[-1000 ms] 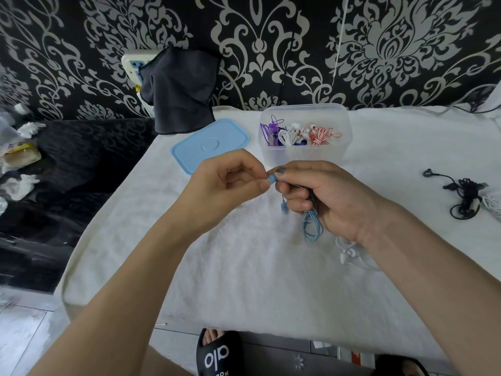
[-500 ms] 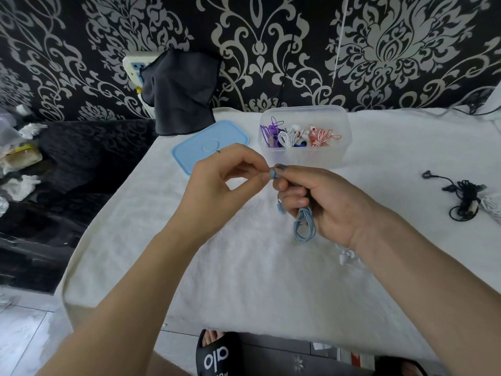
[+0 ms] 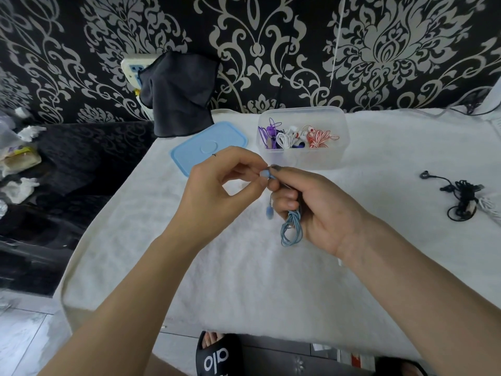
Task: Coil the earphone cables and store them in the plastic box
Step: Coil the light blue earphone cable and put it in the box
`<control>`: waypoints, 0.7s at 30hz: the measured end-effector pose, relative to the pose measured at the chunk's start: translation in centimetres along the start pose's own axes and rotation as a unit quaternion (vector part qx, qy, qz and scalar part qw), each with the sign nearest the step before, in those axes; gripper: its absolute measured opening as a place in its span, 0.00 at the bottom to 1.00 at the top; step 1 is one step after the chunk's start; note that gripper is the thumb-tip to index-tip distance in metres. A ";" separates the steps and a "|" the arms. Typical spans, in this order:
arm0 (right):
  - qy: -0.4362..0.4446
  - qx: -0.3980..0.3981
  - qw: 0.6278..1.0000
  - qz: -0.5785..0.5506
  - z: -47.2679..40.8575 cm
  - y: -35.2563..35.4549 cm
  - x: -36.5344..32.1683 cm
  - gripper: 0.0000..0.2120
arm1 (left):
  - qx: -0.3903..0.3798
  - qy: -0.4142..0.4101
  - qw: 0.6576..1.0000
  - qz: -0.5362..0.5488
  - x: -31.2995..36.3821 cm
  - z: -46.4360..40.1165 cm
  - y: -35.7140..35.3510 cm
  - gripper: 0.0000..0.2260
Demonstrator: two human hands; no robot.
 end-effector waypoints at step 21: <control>0.104 -0.047 0.979 0.169 -0.2 0.3 -1.8 0.05 | -0.059 0.129 0.981 0.133 -1.8 -0.1 0.5 0.05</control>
Point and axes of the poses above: each hand's wrist, its own z-axis away from the middle knuckle, its own y-axis out of the back of the hand, x = y × z, the point moved 7 cm from there along -z, towards the middle knuckle, and after that the axes turned 13 degrees about y, right-handed, at the moved point
